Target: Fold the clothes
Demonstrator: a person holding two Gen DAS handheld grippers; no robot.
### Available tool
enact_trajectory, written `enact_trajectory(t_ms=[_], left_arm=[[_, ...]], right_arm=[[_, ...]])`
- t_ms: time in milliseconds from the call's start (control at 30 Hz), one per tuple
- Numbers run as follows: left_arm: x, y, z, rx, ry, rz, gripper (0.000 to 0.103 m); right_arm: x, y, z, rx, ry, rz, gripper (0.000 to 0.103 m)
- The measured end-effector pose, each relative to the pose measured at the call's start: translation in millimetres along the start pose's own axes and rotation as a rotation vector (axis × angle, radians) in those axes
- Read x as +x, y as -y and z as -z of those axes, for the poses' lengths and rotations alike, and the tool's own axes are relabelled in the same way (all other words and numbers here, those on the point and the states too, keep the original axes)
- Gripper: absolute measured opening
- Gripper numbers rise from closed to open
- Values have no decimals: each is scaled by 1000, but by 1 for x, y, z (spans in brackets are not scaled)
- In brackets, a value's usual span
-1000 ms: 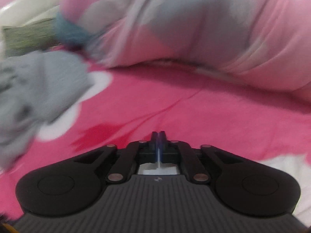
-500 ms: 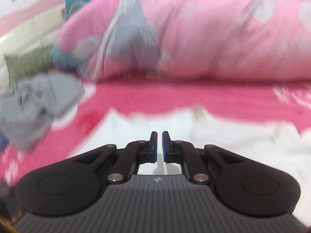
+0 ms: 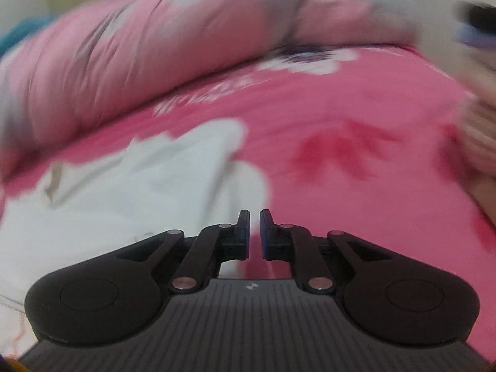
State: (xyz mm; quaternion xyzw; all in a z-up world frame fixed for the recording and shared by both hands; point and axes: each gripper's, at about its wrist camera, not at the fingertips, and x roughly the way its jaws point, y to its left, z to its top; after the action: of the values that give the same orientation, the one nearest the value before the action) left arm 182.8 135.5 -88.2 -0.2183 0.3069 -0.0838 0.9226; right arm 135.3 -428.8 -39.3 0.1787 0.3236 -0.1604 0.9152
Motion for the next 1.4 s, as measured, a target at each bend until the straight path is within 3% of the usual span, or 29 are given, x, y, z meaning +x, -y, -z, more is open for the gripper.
enact_trajectory(t_ms=[100,233,333,467,700,933,1133,1233,1400], left_arm=[[-2,2,0,3,2,6,72],[-9,8,-3,3,-6,10,76],[-29,20,-8,21,-2,-4,76],[-72,44,-16,77,5,-3,76],[-168,65,1,140,-65,88,78],[-231,53,70,201,-167,46,78],[-247,25,146,221,-261,17,76],[-272,15,164,288,-235,50,77],[-287,9,169,329,-232,88,77]], right_arm=[[-50,18,14,53,46,-59,7],[-130,29,43,30,82,-113,7],[-196,47,59,-1,113,-115,7],[-243,62,83,-73,127,-96,9],[-267,64,143,-83,130,-243,14],[-253,38,198,-159,56,-387,15],[-248,23,229,-294,-50,-356,15],[-263,31,250,-351,-78,-337,15],[-291,54,272,-273,-115,-326,15]])
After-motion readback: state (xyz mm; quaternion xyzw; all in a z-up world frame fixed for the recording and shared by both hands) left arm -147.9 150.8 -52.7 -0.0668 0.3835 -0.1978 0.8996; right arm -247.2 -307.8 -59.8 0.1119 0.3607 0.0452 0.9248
